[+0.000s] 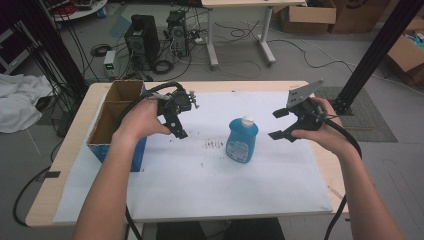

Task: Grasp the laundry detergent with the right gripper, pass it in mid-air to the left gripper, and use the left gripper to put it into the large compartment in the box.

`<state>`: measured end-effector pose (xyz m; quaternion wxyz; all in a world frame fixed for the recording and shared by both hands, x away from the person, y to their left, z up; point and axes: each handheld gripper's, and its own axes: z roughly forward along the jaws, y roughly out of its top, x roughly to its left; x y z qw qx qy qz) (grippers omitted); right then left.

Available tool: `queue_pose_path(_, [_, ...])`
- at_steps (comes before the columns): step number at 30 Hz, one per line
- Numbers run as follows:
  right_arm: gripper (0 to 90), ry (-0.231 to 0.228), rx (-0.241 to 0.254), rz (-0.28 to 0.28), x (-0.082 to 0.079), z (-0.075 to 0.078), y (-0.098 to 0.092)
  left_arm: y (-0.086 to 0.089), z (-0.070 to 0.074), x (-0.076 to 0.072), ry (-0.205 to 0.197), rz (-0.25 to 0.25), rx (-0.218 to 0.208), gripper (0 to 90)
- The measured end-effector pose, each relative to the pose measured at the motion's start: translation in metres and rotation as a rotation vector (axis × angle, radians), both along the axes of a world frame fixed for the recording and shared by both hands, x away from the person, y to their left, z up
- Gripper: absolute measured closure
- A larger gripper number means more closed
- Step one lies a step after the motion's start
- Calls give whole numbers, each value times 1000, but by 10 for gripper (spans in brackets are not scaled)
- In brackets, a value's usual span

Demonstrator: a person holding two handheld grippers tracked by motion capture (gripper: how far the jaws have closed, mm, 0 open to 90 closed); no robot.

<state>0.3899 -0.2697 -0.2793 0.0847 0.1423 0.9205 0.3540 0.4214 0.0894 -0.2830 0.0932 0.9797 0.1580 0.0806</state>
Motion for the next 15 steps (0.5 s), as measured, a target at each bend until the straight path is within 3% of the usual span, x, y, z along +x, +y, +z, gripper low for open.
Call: queue_pose_path(15, [214,21,13,21,3,-24,14,0,1,-1,0,2,0,119])
